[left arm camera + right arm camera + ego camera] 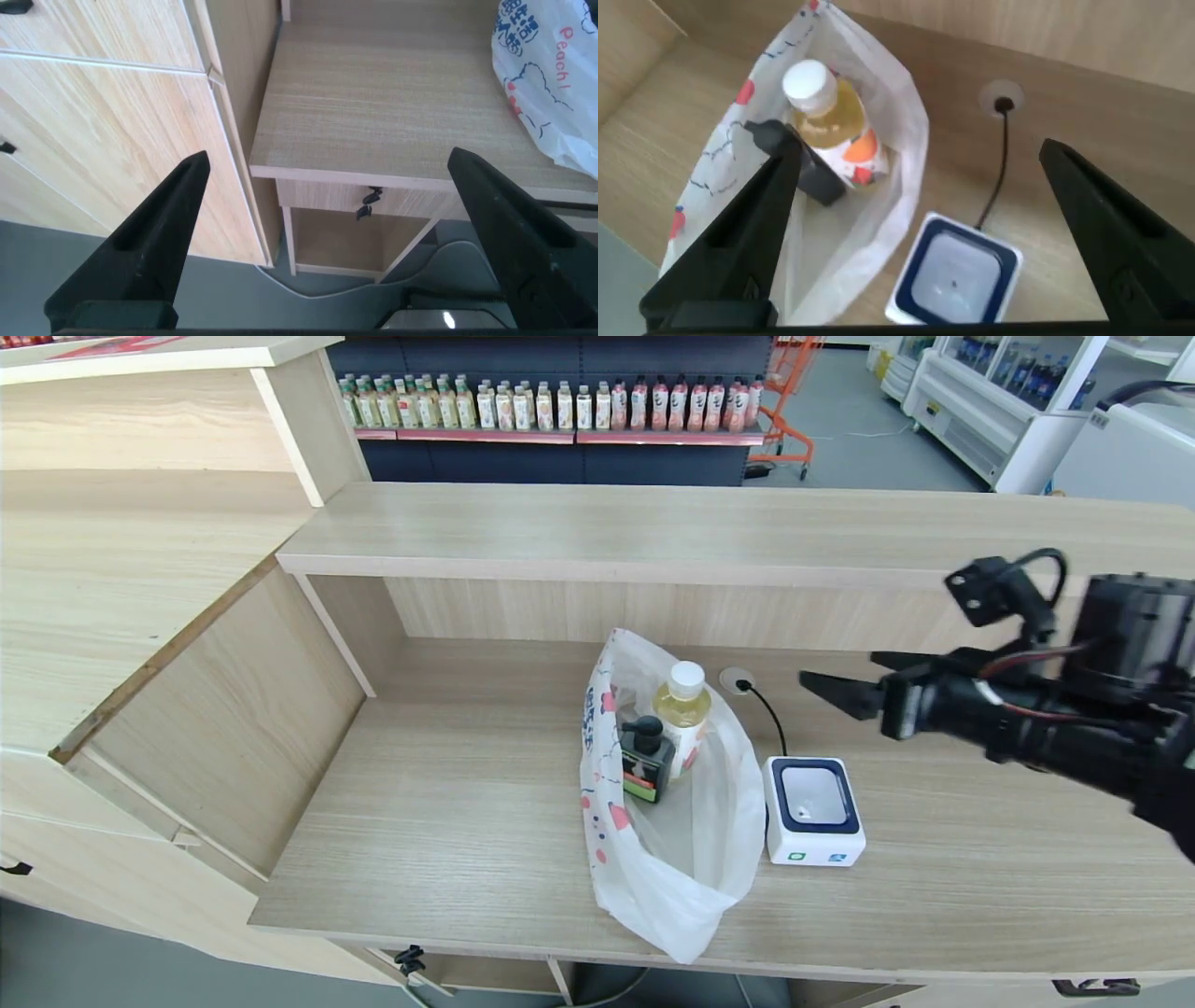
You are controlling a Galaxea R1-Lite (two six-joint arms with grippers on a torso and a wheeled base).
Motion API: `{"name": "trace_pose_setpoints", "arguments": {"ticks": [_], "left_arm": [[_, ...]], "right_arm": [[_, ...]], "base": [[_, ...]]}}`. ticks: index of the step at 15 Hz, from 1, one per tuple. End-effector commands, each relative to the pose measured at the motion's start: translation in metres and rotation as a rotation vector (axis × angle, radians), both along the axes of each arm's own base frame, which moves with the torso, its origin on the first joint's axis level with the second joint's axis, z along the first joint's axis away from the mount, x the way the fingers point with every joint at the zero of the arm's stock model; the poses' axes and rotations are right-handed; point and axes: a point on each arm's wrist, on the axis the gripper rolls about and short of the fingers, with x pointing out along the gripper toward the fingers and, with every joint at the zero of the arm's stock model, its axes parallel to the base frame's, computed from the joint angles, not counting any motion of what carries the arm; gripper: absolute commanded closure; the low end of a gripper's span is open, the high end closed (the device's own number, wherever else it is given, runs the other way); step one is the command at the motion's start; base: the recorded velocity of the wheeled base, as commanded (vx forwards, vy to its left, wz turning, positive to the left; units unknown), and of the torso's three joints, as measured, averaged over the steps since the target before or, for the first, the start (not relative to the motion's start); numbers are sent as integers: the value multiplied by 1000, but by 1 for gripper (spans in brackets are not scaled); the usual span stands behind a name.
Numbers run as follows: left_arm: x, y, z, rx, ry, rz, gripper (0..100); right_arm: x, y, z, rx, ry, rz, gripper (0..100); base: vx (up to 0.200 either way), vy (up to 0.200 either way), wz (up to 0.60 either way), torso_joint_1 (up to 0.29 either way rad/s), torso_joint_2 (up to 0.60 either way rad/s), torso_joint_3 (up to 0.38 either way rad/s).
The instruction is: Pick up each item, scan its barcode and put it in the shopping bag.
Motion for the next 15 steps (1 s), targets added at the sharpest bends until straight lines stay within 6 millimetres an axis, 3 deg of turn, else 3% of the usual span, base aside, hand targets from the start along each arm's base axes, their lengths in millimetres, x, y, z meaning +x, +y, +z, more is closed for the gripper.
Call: {"name": "trace_pose_setpoints", "arguments": {"ticks": [1,3,5,7,15], "left_arm": [[0,0,0,0,0,0,0],[0,0,0,0,0,0,0],[0,0,0,0,0,0,0],[0,0,0,0,0,0,0],[0,0,0,0,0,2,0]], "right_arm": [[-152,-58,-33,-28,48,-329,0],[-218,-64,-80,-20,-15,-365,0],[-256,-66,-102,-34,-53,-389,0],[-279,-67,-125,-53,-58,-446,0],[-288,-67,-130,-22,-130,-443,0]], "base": [[0,0,0,0,0,0],[0,0,0,0,0,0],[0,0,0,0,0,0],[0,0,0,0,0,0],[0,0,0,0,0,0]]}}
